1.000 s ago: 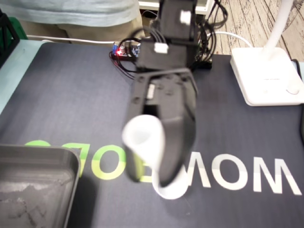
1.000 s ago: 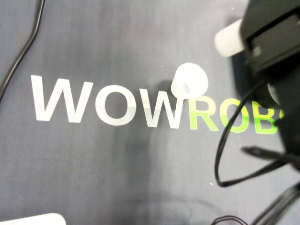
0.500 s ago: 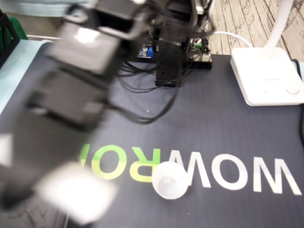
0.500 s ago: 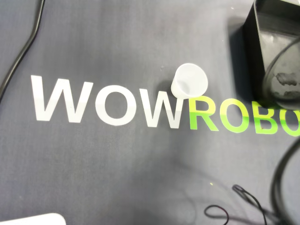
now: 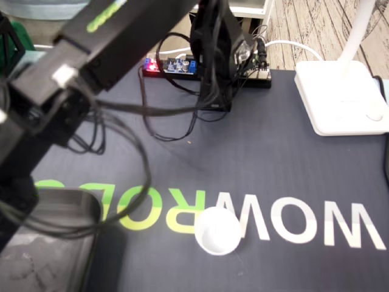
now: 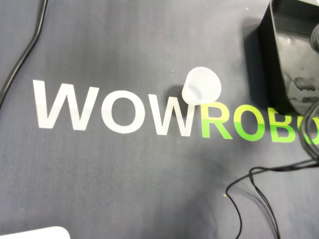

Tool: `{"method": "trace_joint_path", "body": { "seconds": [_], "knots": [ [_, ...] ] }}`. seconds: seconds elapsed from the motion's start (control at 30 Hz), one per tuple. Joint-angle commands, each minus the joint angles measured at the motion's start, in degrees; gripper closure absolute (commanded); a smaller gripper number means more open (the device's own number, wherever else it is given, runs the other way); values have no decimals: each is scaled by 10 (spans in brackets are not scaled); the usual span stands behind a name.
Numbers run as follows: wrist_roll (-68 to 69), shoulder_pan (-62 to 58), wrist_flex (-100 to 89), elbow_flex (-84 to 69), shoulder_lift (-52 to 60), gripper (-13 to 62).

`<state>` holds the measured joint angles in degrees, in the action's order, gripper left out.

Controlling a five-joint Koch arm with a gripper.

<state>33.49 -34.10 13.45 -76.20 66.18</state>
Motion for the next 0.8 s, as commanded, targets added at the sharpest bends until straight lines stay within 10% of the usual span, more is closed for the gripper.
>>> {"method": "trace_joint_path", "body": {
  "seconds": [0.0,0.5,0.77],
  "knots": [
    [66,-4,-55,48,6,460],
    [287,-7,-114,50,-74,459],
    [-1,42,-116,47,10,459]
  ]
}}
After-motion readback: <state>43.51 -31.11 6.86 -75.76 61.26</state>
